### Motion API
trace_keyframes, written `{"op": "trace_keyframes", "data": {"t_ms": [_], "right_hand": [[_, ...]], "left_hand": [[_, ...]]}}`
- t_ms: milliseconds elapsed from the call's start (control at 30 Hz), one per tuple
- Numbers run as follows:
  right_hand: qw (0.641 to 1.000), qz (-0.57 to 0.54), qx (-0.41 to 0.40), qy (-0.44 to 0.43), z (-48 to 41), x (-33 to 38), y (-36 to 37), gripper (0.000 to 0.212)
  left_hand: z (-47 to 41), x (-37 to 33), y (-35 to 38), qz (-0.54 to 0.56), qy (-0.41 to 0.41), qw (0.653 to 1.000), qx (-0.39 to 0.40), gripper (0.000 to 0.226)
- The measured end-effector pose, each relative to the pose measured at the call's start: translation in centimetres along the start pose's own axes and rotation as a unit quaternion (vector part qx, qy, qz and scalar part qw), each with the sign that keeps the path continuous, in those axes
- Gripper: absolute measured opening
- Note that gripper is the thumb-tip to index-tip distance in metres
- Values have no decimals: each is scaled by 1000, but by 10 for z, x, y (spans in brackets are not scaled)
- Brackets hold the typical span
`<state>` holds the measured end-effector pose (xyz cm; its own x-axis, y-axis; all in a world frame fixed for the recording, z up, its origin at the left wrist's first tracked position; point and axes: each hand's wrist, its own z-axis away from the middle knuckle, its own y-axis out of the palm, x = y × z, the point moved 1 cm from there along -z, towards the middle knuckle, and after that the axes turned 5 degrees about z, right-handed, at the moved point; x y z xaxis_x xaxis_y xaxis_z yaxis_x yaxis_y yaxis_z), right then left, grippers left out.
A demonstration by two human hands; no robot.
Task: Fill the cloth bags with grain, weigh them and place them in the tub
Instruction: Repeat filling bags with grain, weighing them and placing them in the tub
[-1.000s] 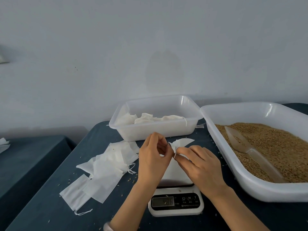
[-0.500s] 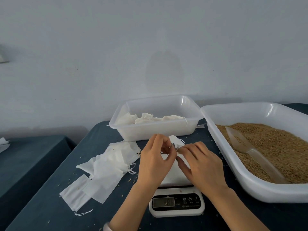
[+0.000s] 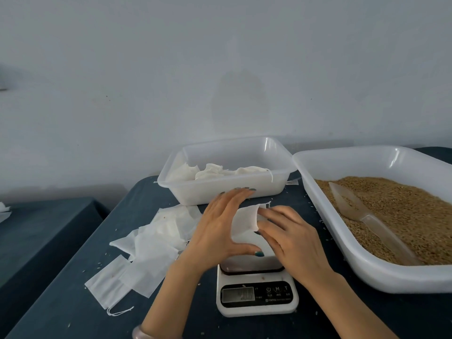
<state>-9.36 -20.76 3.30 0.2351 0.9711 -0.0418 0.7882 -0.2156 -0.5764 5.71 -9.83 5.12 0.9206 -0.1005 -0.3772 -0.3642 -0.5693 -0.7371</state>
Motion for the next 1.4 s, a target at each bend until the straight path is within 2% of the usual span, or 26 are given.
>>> {"op": "trace_keyframes", "data": {"t_ms": [67, 167, 367, 467, 633, 733, 833, 967, 1133, 1267, 1400], "right_hand": [[1000, 5, -2, -29, 1, 0, 1, 4], [999, 1, 15, -43, 2, 0, 2, 19], [999, -15, 13, -47, 1, 0, 2, 15], [999, -11, 4, -48, 1, 0, 2, 10], [999, -33, -15, -29, 2, 0, 3, 10], [999, -37, -21, -30, 1, 0, 3, 8], [999, -26, -28, -35, 2, 1, 3, 14], [998, -28, -40, -31, 2, 1, 3, 23], [998, -52, -29, 8, 3, 0, 4, 22], [988, -115, -45, 88, 1, 8, -8, 24], [987, -70, -28, 140, -18, 19, -33, 25]], "left_hand": [[1, 4, 1, -10, -11, 1000, 14, 97], [1, 7, 0, -4, -35, 999, 10, 78], [4, 13, 2, 3, -65, 998, 22, 60], [5, 14, 3, 11, -79, 997, 23, 55], [2, 10, 5, 97, -121, 988, 21, 44], [2, 10, 6, 98, -143, 983, 52, 40], [3, 8, 7, 97, -131, 984, 71, 40], [3, 6, 8, 90, -110, 988, 59, 37], [4, 12, 11, 63, -87, 993, 42, 36], [5, 20, 12, 57, -98, 993, 13, 36], [5, 23, 15, 44, -101, 994, -14, 41]]}}
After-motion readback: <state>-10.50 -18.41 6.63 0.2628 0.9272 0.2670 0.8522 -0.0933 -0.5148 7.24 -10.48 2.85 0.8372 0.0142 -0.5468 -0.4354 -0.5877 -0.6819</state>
